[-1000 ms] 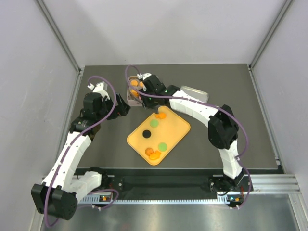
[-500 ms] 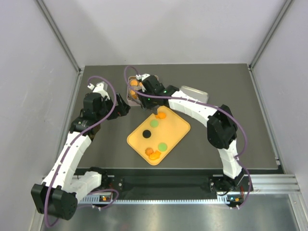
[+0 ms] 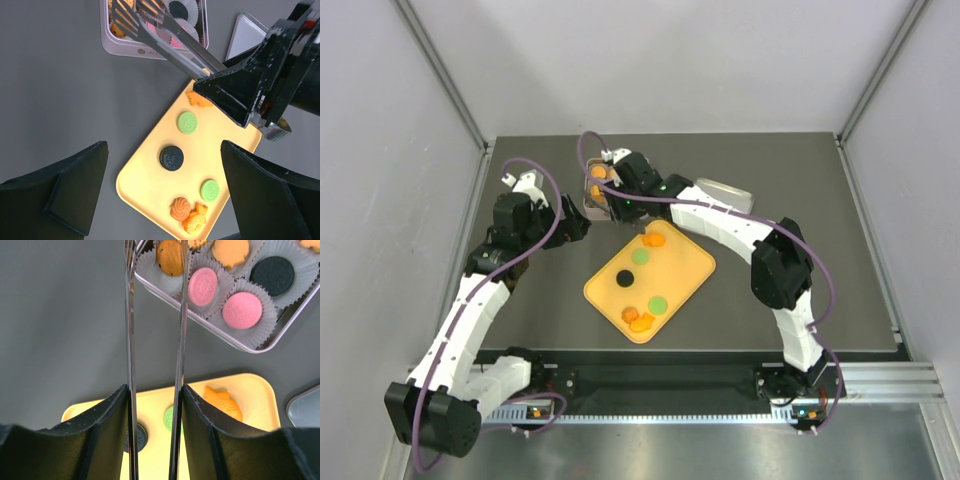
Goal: Pack the cookies
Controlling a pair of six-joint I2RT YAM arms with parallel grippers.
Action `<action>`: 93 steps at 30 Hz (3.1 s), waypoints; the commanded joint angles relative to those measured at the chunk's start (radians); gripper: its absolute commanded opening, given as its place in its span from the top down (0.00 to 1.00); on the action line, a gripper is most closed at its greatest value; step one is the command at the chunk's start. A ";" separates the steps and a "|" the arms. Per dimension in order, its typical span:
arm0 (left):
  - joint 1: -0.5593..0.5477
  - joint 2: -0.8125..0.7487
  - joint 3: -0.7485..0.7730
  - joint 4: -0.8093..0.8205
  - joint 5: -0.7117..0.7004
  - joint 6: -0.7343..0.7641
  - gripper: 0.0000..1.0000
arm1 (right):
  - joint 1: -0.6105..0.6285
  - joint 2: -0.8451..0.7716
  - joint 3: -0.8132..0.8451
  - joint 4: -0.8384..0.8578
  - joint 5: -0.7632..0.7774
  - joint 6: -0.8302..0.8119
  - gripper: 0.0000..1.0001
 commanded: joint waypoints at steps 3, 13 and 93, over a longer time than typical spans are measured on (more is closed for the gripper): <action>0.006 -0.008 -0.005 0.043 -0.003 0.002 0.01 | -0.009 -0.030 0.076 0.031 0.018 0.004 0.56; 0.006 -0.006 -0.007 0.046 0.009 -0.001 0.01 | -0.141 -0.214 -0.092 0.056 0.040 0.035 0.60; 0.005 0.005 -0.016 0.063 0.049 -0.010 0.01 | -0.630 -0.174 -0.619 0.231 0.134 0.231 0.57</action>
